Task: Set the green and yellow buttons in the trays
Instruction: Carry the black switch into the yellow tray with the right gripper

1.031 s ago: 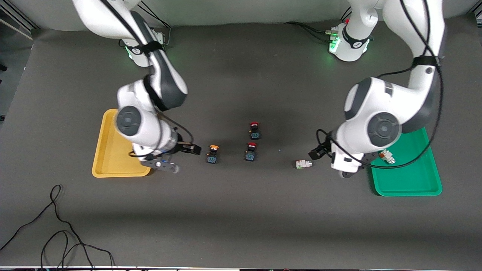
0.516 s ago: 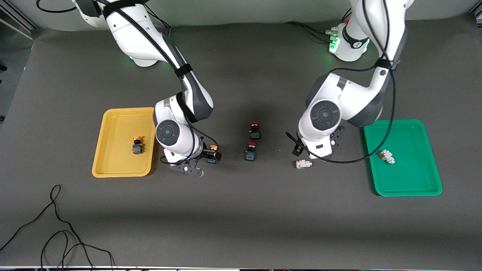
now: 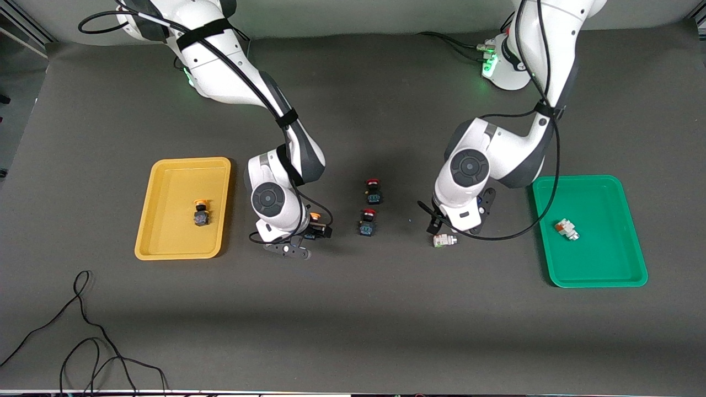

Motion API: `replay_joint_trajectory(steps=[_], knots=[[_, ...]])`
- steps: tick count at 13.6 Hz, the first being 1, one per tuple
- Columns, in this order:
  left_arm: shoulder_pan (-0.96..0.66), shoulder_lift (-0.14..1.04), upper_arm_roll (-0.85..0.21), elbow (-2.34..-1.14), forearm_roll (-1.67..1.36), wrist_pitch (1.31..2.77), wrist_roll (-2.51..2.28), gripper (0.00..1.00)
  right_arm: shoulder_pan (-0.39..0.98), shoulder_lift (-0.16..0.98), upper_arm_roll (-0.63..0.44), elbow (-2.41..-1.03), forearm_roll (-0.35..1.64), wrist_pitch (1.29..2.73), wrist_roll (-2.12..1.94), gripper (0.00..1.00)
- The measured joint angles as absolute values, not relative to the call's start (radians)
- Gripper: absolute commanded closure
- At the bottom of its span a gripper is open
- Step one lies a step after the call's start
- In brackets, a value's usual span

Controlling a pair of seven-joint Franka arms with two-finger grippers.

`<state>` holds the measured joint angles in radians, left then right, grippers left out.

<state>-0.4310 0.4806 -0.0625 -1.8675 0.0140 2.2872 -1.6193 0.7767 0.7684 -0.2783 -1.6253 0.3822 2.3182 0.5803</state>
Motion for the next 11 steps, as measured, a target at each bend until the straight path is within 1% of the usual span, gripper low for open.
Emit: replay_joint_trajectory(steps=[1, 6, 8, 10, 11], knots=[[-0.42, 0.501, -0.059, -1.867, 0.013, 2.31, -1.62, 0.03, 0.777, 0.768, -0.278, -1.625, 0.382, 2.319, 0.58, 1.0], [-0.407, 0.558, -0.06, -1.853, 0.013, 2.388, -1.713, 0.03, 0.776, 0.767, -0.281, -1.619, 0.384, 2.32, 0.581, 1.0], [-0.407, 0.572, -0.061, -1.847, 0.013, 2.417, -1.753, 0.03, 0.774, 0.749, -0.293, -1.606, 0.384, 2.298, 0.581, 1.0], [-0.407, 0.584, -0.058, -1.834, 0.013, 2.426, -1.775, 0.03, 0.774, 0.686, -0.33, -1.589, 0.385, 2.196, 0.581, 1.0], [-0.407, 0.589, -0.056, -1.826, 0.013, 2.427, -1.787, 0.03, 0.773, 0.637, -0.357, -1.581, 0.384, 2.12, 0.581, 1.0]])
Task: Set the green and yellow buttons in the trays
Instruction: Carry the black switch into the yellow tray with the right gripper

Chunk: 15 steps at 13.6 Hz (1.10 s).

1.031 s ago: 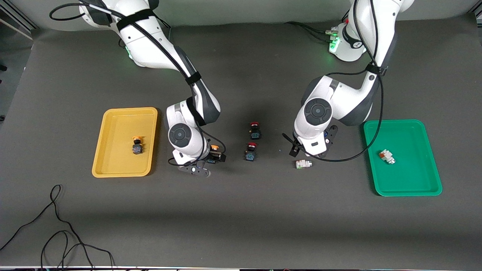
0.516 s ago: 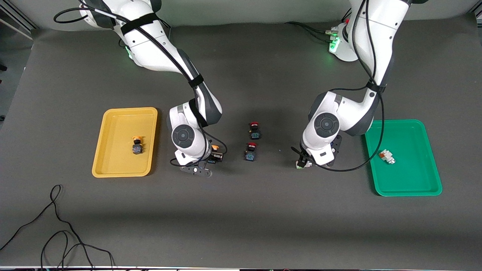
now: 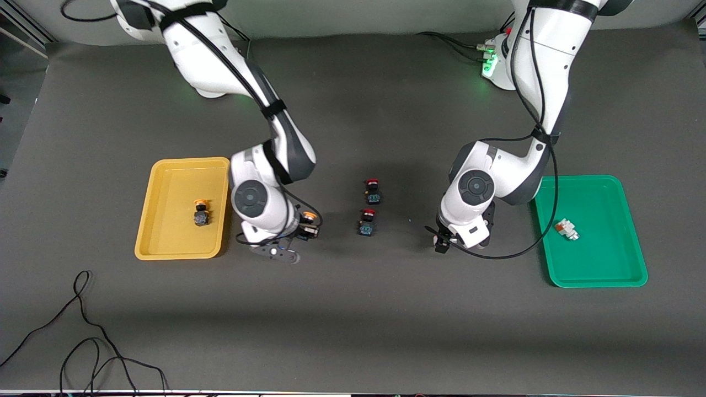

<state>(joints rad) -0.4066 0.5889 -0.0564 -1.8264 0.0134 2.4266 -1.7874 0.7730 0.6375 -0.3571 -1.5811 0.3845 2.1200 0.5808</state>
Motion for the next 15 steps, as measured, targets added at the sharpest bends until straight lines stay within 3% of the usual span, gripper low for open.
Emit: replay_joint_trajectory(steps=[4, 7, 9, 11, 15], knots=[[-0.406, 0.621, -0.044, -1.786, 0.013, 2.427, -1.827, 0.03, 0.77, 0.433, -0.486, -1.58, 0.379, 1.844, 0.494, 1.0], [-0.406, 0.655, -0.044, -1.763, 0.013, 2.427, -1.833, 0.04, 0.766, 0.352, -0.629, -1.585, 0.364, 1.687, 0.289, 1.0], [-0.406, 0.668, -0.044, -1.754, 0.013, 2.427, -1.835, 0.27, 0.763, 0.335, -0.733, -1.591, 0.356, 1.619, 0.093, 1.0], [-0.406, 0.669, -0.044, -1.75, 0.013, 2.427, -1.836, 0.43, 0.76, 0.335, -0.819, -1.624, 0.353, 1.599, -0.089, 1.0], [-0.406, 0.669, -0.044, -1.744, 0.014, 2.427, -1.837, 0.64, 0.749, 0.348, -0.88, -1.721, 0.308, 1.66, -0.296, 1.0]])
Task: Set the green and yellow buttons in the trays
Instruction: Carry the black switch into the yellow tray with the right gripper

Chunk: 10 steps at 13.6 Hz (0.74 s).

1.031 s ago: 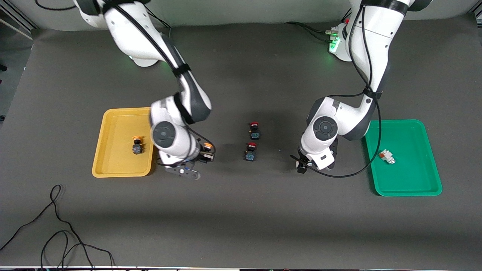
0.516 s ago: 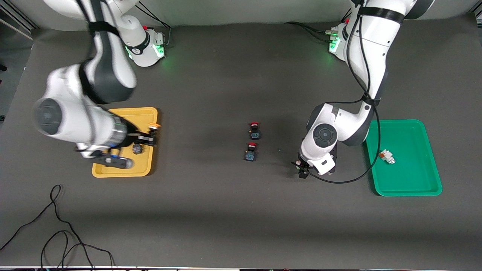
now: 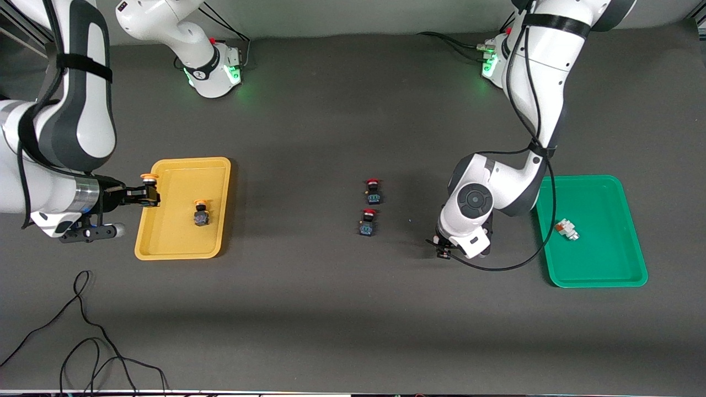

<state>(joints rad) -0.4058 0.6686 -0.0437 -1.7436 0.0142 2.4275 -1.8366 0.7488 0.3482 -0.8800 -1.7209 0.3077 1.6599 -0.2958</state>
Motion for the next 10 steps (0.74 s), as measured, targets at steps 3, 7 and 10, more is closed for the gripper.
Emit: replay_joint_trajectory(steps=[3, 7, 10], knots=[[-0.406, 0.668, -0.043, -1.742, 0.016, 2.427, -1.837, 0.79, 0.69, 0.369, -0.882, -1.836, 0.304, 1.822, -0.466, 1.0], [-0.403, 0.664, -0.043, -1.732, 0.017, 2.426, -1.837, 0.9, 0.653, 0.399, -0.877, -2.049, 0.324, 2.128, -0.573, 1.0], [-0.399, 0.625, -0.042, -1.712, 0.019, 2.356, -1.835, 0.9, 0.656, 0.427, -0.836, -2.162, 0.406, 2.297, -0.611, 1.0]])
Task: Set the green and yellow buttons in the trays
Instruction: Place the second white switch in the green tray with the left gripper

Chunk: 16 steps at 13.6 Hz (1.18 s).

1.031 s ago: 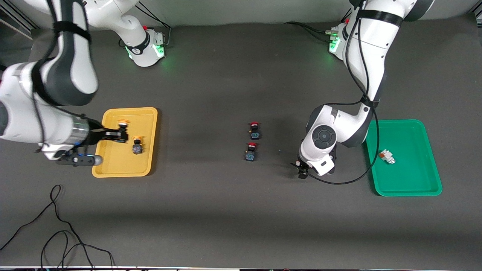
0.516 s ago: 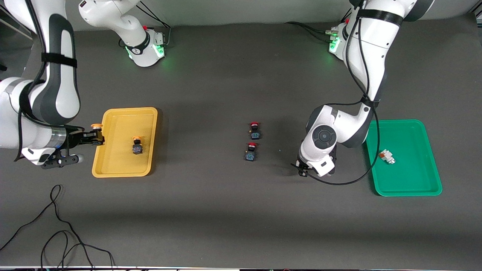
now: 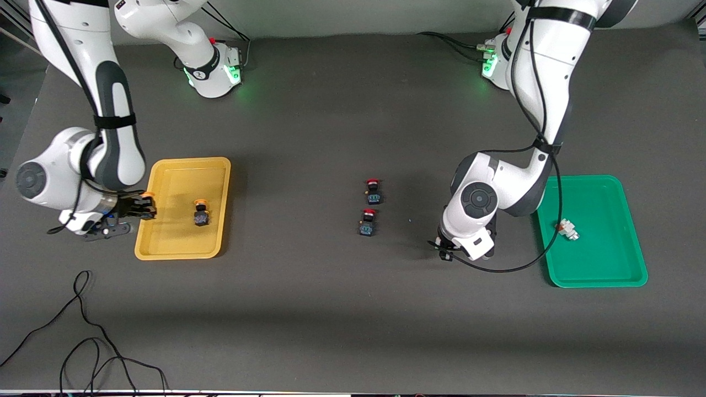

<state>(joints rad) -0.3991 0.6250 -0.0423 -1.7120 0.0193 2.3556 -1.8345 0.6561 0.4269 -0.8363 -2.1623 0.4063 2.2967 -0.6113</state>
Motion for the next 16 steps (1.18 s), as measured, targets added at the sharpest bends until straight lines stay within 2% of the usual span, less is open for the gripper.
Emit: replay_joint_trajectory(steps=[5, 6, 7, 8, 12, 14, 16], knots=[[-0.327, 0.426, -0.041, -1.661, 0.02, 2.04, -1.613, 0.9, 0.663, 0.565, -0.821, -2.199, 0.729, 2.358, -0.866, 1.0], [-0.301, 0.384, -0.041, -1.662, 0.02, 1.981, -1.53, 0.89, 0.665, 0.575, -0.824, -2.194, 0.748, 2.359, -0.885, 0.93], [-0.271, 0.346, -0.04, -1.664, 0.02, 1.927, -1.432, 0.89, 0.666, 0.574, -0.826, -2.19, 0.749, 2.359, -0.886, 0.15], [-0.235, 0.317, -0.039, -1.665, 0.016, 1.878, -1.328, 0.89, 0.666, 0.575, -0.826, -2.188, 0.75, 2.359, -0.887, 0.01], [-0.034, 0.262, -0.033, -1.667, -0.015, 1.755, -0.858, 0.89, 0.668, 0.559, -0.835, -2.172, 0.766, 2.317, -0.884, 0.0], [0.08, 0.262, -0.03, -1.677, -0.017, 1.746, -0.623, 0.89, 0.685, 0.533, -0.888, -2.125, 0.751, 2.197, -0.857, 0.0], [0.194, 0.269, -0.028, -1.708, -0.016, 1.77, -0.394, 0.88, 0.737, 0.499, -0.99, -2.023, 0.674, 2.008, -0.74, 0.0]])
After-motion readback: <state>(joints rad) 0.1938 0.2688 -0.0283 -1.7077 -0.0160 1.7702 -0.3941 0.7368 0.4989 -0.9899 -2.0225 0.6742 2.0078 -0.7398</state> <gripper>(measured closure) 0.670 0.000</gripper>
